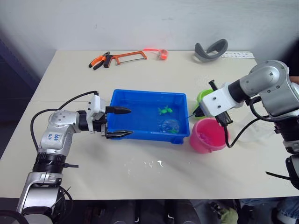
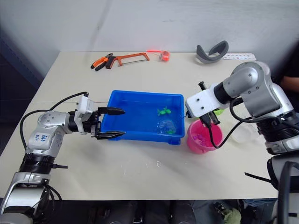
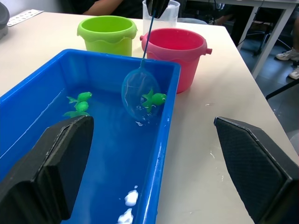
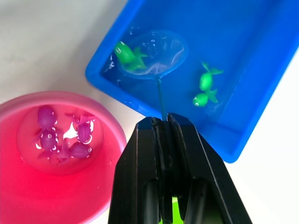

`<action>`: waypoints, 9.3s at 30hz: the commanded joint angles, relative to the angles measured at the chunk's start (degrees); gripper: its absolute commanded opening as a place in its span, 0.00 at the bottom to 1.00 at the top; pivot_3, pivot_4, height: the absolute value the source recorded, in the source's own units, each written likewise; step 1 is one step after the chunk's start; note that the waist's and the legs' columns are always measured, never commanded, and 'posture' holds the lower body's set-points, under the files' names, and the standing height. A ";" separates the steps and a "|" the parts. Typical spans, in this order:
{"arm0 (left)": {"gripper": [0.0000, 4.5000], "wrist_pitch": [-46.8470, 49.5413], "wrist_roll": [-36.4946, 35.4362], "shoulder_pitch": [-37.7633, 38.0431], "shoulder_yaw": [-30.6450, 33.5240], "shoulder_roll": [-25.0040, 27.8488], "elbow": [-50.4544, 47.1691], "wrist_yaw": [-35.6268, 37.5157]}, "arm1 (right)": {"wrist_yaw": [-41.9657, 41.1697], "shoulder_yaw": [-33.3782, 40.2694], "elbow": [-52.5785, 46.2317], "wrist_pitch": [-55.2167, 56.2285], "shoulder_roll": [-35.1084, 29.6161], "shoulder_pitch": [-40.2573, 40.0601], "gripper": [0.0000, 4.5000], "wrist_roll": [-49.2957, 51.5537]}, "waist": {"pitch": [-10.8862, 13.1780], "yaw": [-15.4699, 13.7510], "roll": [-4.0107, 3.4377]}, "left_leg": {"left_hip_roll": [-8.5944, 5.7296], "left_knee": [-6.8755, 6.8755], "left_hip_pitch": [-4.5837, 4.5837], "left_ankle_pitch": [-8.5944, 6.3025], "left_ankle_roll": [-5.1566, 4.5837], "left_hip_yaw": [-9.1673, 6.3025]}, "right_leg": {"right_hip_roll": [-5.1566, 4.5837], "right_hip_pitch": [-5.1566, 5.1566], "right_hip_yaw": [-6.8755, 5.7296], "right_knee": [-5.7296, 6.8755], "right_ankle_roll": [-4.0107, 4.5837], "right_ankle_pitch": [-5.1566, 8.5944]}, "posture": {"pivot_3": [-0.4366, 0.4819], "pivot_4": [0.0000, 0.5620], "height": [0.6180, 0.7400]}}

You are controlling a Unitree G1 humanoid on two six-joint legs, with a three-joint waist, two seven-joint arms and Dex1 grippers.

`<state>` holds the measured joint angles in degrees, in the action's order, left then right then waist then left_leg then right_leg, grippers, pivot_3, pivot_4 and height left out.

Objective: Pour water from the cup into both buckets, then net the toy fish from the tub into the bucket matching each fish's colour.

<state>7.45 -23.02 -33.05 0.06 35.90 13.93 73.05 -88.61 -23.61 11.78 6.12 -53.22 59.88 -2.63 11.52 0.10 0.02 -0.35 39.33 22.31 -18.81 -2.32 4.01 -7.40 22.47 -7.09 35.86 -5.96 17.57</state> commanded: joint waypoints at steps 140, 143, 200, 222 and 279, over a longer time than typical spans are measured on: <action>1.00 2.22 -1.74 -8.99 -1.72 -18.92 -1.70 -10.78 | 43.91 48.24 -16.34 -7.46 -8.62 -53.66 0.00 5.48 | -0.04 -1.63 0.04 | -0.16 -0.01 0.03 0.13 -0.07 -0.05 | 0.05 -0.07 -0.10 0.04 -0.05 -0.03 | 0.48 0.27 1.00; 1.00 1.54 -1.52 -9.37 -1.50 -18.63 -0.90 -10.08 | 46.00 47.39 -15.12 0.62 -9.79 -54.46 0.00 0.29 | -0.04 -1.59 0.04 | -0.16 -0.01 0.02 0.13 -0.07 -0.05 | 0.06 -0.07 -0.10 0.04 -0.05 -0.03 | 0.48 0.27 1.00; 1.00 -0.15 -2.84 -2.07 5.37 -7.40 -1.30 -6.48 | 13.22 4.10 -2.01 14.35 -1.37 -6.05 0.00 -6.61 | -0.03 -0.90 0.05 | -0.15 0.13 0.07 0.16 -0.09 -0.20 | 0.01 -0.09 -0.23 0.07 -0.04 -0.03 | 0.48 0.27 1.00; 1.00 1.14 -3.02 -2.11 4.59 -7.30 -1.18 -5.78 | 21.27 17.58 -9.11 6.20 -3.84 -14.97 0.00 3.01 | -0.03 -0.20 0.05 | -0.15 0.11 0.11 0.16 -0.07 -0.24 | -0.01 -0.06 -0.25 0.09 -0.04 -0.03 | 0.48 0.27 1.00; 1.00 1.95 -2.81 -1.71 4.73 -6.01 -0.27 -4.32 | 23.18 9.85 -1.79 10.58 1.91 -10.55 0.00 -9.59 | -0.03 -0.07 0.05 | -0.12 0.11 0.09 0.17 -0.06 -0.17 | 0.01 -0.04 -0.19 0.09 -0.04 -0.03 | 0.48 0.27 1.00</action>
<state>9.59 -24.99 -34.51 3.93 29.60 14.51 68.79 -64.03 -14.14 9.69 17.62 -50.86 47.55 -13.10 11.49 0.04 0.08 -0.47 39.44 22.42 -18.64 -2.38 3.83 -7.39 22.43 -7.29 35.95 -6.00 17.54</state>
